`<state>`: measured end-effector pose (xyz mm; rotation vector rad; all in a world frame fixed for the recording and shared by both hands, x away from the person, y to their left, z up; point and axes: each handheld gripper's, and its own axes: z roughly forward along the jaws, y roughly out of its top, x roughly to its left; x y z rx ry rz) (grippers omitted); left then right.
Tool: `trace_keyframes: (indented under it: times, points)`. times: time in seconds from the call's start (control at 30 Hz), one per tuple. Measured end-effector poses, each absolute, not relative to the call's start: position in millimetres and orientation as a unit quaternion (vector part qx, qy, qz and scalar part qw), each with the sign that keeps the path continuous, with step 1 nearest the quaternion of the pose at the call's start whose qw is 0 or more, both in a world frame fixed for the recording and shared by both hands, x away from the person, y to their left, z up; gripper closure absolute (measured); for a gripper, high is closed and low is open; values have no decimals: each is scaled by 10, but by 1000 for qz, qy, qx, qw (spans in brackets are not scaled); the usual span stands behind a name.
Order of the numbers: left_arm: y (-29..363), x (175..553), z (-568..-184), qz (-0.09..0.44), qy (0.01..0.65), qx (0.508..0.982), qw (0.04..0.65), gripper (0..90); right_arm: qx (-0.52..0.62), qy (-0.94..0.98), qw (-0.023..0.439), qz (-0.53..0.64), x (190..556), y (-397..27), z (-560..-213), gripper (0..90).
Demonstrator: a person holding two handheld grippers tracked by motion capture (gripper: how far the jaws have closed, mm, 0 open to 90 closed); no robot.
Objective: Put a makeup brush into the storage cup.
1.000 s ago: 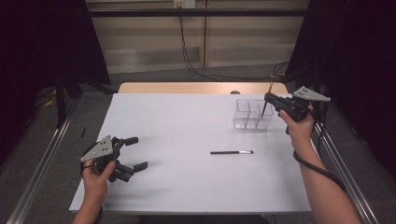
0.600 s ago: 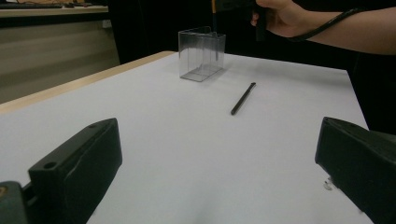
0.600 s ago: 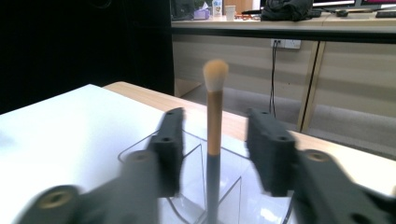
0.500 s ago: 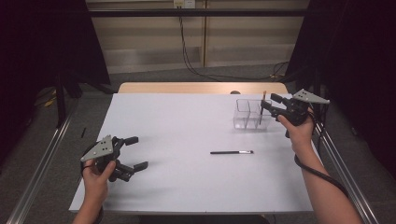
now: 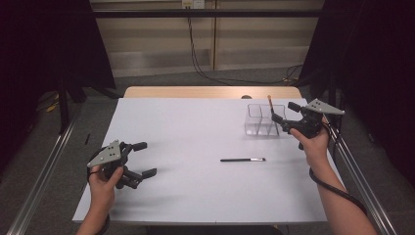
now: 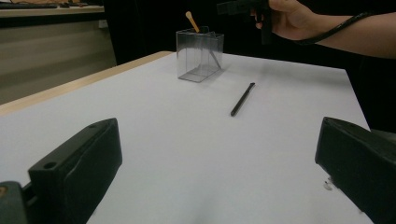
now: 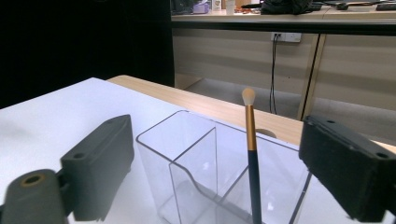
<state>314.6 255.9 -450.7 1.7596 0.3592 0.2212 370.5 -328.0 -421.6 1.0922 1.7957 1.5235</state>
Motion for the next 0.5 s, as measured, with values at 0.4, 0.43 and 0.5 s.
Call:
trace_keyframes:
  times: [0.4, 0.43, 0.5]
  points:
    - [2541, 3163, -4507, 95, 156, 764, 619, 5, 397, 670, 263, 569, 3538, -3243, -4261, 26]
    - [2543, 3163, -4506, 96, 155, 764, 619, 5, 397, 670, 262, 570, 3519, -3239, -4262, 25]
    - [2546, 3160, -4504, 97, 156, 764, 619, 5, 397, 669, 260, 572, 3495, -3236, -4264, 22]
